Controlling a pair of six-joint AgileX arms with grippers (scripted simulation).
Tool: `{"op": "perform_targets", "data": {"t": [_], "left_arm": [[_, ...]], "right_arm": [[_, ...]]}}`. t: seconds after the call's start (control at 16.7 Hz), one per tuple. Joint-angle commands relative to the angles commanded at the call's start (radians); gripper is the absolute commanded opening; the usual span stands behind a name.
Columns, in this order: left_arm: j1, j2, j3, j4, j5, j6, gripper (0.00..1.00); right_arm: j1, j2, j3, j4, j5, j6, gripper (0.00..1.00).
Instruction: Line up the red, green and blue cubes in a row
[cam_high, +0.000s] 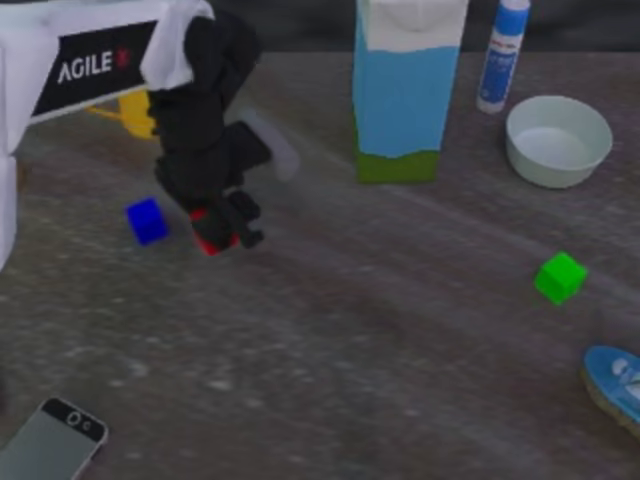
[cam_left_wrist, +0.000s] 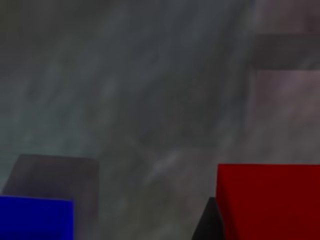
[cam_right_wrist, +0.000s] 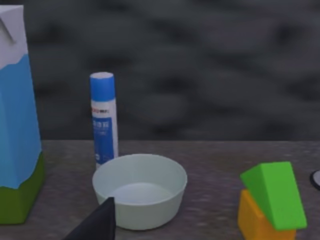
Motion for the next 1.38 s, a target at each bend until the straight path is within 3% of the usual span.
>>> {"op": "perform_targets", "data": {"t": [0.48,1.08,1.38], "left_arm": [[-0.01,-0.032,0.02,-0.046,0.0,0.016,0.0],[-0.182,-0.257,-0.254,0.003,0.001,0.342,0.0],[-0.201,-0.282,-0.282,0.009,0.001,0.376,0.0]], "right_arm": [[0.0,0.0,0.0,0.0,0.0,0.0,1.0],[0.0,0.0,0.0,0.0,0.0,0.0,1.0],[0.0,0.0,0.0,0.0,0.0,0.0,1.0]]}}
